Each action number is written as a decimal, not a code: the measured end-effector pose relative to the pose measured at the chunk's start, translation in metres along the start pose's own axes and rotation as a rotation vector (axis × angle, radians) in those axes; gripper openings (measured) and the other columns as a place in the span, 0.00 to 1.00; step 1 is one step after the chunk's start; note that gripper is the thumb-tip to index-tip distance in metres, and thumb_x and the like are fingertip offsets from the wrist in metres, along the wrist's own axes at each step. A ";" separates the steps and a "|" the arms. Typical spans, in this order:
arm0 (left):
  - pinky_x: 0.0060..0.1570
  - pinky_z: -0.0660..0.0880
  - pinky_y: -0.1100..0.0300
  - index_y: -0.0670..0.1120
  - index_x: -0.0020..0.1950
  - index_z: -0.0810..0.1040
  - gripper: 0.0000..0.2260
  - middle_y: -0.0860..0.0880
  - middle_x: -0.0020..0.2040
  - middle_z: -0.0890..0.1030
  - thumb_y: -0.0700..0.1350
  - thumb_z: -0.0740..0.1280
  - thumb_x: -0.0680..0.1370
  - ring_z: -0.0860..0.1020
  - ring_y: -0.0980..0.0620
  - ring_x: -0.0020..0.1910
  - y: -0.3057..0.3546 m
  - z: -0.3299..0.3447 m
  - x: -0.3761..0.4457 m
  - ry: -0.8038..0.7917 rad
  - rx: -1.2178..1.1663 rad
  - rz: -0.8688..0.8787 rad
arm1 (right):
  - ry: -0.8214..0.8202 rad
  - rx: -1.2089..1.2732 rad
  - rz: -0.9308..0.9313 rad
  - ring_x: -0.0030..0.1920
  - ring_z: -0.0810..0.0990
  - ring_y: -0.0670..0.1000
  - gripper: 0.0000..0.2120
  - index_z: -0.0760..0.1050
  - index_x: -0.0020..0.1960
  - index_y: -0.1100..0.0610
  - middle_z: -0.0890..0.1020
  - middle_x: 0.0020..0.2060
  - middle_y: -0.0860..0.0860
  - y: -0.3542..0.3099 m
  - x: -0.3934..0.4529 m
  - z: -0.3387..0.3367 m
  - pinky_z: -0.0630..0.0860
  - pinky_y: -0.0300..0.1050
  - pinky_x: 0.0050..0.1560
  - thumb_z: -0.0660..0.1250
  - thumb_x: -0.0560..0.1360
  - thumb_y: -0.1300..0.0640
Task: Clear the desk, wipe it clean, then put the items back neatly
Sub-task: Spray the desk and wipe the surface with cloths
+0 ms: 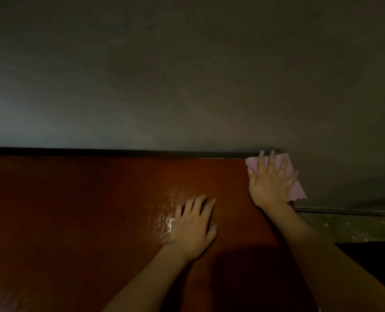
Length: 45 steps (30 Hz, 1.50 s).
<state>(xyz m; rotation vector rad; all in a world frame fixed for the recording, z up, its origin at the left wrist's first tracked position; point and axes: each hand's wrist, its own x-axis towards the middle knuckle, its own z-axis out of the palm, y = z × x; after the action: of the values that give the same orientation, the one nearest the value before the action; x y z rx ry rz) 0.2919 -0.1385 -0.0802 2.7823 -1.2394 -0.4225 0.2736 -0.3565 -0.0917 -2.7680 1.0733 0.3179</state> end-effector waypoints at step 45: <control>0.71 0.52 0.50 0.51 0.77 0.53 0.27 0.49 0.75 0.55 0.58 0.53 0.80 0.52 0.49 0.74 -0.603 -0.060 -0.271 0.173 -0.153 -0.772 | 0.089 -0.164 -0.676 0.76 0.40 0.61 0.31 0.37 0.77 0.53 0.46 0.77 0.56 -0.699 -0.146 0.090 0.44 0.66 0.72 0.42 0.80 0.42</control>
<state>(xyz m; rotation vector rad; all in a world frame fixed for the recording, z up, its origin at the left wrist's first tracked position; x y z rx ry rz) 0.5690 0.4643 -0.0653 2.9673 -0.0528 -0.2771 0.6306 0.2688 -0.0948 -3.0977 0.0783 0.1935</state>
